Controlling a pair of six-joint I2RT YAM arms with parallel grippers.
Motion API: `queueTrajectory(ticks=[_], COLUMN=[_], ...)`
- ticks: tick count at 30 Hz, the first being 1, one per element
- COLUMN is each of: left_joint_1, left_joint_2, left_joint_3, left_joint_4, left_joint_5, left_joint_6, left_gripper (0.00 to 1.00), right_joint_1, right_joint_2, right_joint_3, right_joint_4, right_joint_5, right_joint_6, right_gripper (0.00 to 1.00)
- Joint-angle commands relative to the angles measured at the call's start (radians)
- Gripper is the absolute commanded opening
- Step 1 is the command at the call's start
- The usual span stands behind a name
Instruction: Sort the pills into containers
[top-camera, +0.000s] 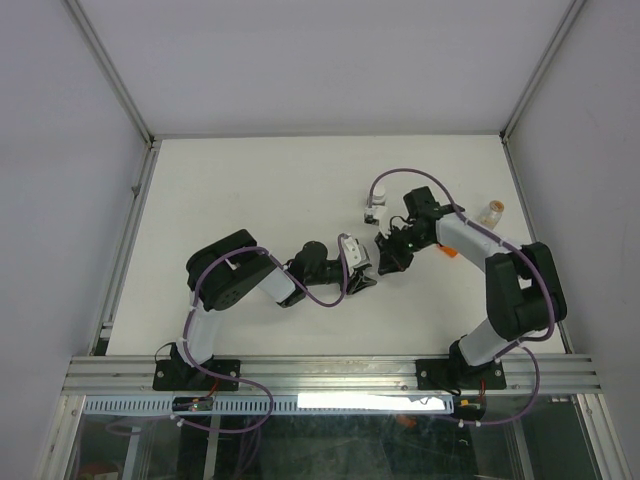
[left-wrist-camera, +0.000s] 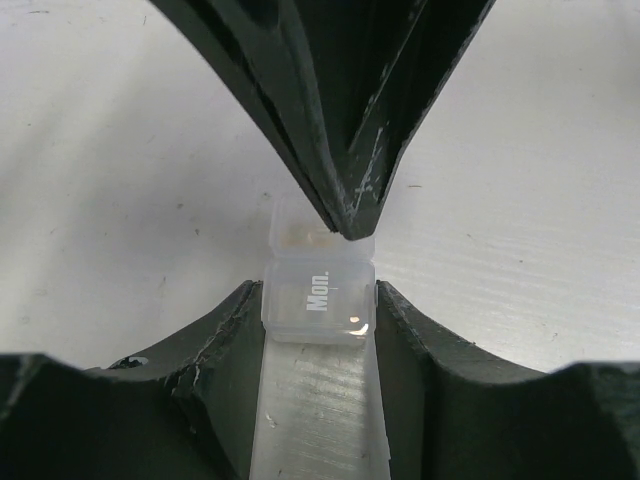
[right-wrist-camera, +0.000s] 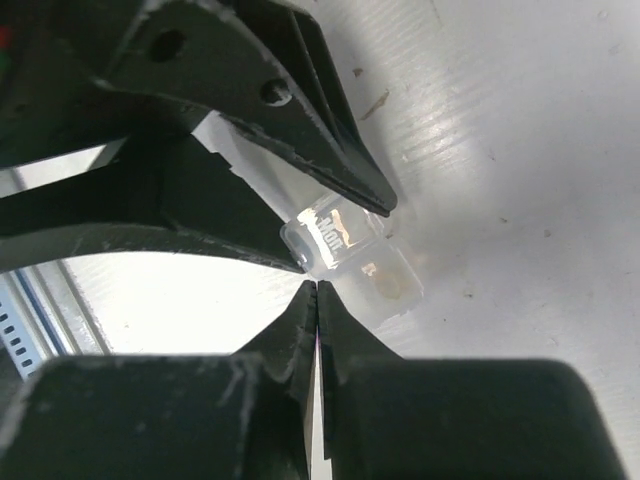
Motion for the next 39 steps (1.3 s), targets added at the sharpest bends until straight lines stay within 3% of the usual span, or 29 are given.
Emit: queueTrajectory(ticks=[1, 8, 14, 21, 27, 34, 39], left_joint_1=[0.0, 0.0, 0.0, 0.003, 0.011, 0.011, 0.011], left_joint_2=[-0.01, -0.043, -0.083, -0.132, -0.143, -0.067, -0.034], left_joint_3=[0.017, 0.009, -0.026, -0.073, -0.11, -0.091, -0.069], left_joint_4=[-0.009, -0.011, 0.012, 0.023, 0.054, 0.152, 0.156], left_joint_5=[0.024, 0.013, -0.01, -0.011, -0.005, -0.029, -0.018], left_joint_6=[-0.025, -0.048, -0.044, -0.037, -0.005, 0.004, 0.011], left_gripper=[0.36, 0.68, 0.8, 0.79, 0.76, 0.63, 0.6], right_joint_1=[-0.038, -0.118, -0.152, -0.147, -0.066, -0.033, -0.033], right_joint_2=[-0.071, -0.1, -0.11, -0.095, -0.041, -0.016, -0.008], right_joint_3=[0.036, 0.036, 0.035, 0.017, 0.018, 0.034, 0.033], right_joint_4=[-0.027, -0.046, -0.054, -0.05, -0.005, 0.026, 0.029], right_joint_5=[-0.12, -0.193, -0.22, -0.245, -0.183, -0.153, -0.145], right_joint_6=[-0.046, -0.056, -0.061, -0.053, -0.003, 0.043, 0.054], right_gripper=[0.03, 0.06, 0.07, 0.09, 0.09, 0.09, 0.09])
